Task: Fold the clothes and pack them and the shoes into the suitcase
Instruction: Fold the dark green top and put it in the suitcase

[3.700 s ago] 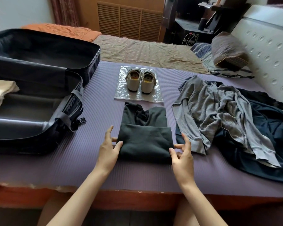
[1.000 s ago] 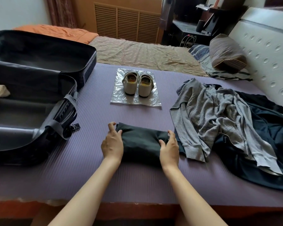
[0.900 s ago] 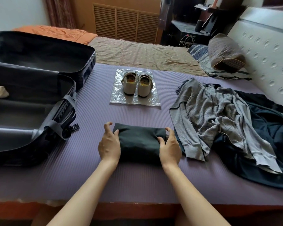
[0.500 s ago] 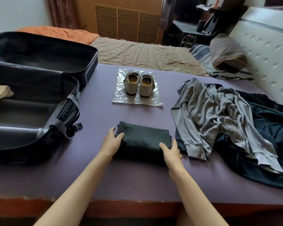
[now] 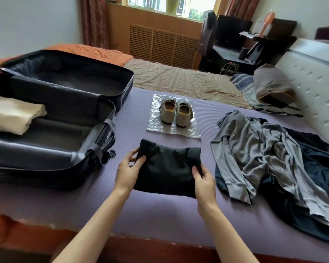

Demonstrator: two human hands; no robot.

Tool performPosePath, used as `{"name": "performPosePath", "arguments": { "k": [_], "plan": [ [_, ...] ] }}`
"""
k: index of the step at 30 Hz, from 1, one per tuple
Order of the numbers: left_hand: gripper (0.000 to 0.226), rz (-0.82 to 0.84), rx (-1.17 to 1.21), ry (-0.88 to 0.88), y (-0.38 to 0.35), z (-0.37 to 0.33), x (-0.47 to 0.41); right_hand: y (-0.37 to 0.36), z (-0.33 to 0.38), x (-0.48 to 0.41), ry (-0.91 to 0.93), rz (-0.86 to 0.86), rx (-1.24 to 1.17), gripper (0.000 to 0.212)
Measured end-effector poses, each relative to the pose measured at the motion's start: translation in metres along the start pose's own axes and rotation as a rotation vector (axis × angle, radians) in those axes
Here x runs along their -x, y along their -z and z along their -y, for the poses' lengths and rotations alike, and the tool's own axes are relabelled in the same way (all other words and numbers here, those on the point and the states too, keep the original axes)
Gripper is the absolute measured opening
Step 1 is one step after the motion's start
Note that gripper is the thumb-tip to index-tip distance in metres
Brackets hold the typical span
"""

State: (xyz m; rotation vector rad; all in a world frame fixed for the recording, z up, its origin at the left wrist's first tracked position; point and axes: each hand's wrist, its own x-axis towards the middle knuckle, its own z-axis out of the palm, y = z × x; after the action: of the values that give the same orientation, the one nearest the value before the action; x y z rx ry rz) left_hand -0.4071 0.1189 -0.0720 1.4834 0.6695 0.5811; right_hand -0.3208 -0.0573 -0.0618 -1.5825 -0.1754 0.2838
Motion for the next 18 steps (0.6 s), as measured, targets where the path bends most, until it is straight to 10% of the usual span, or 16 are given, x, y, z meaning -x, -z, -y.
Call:
{"name": "performPosePath", "arguments": {
  "k": [7, 18],
  "plan": [
    [0.026, -0.122, 0.314, -0.101, 0.11, -0.07, -0.008, -0.096, 0.06, 0.02, -0.065, 0.299, -0.136, 0.017],
    [0.033, -0.429, 0.099, -0.181, 0.334, -0.094, -0.098, -0.344, 0.076, 0.016, -0.175, 0.552, -0.24, 0.032]
  ]
}}
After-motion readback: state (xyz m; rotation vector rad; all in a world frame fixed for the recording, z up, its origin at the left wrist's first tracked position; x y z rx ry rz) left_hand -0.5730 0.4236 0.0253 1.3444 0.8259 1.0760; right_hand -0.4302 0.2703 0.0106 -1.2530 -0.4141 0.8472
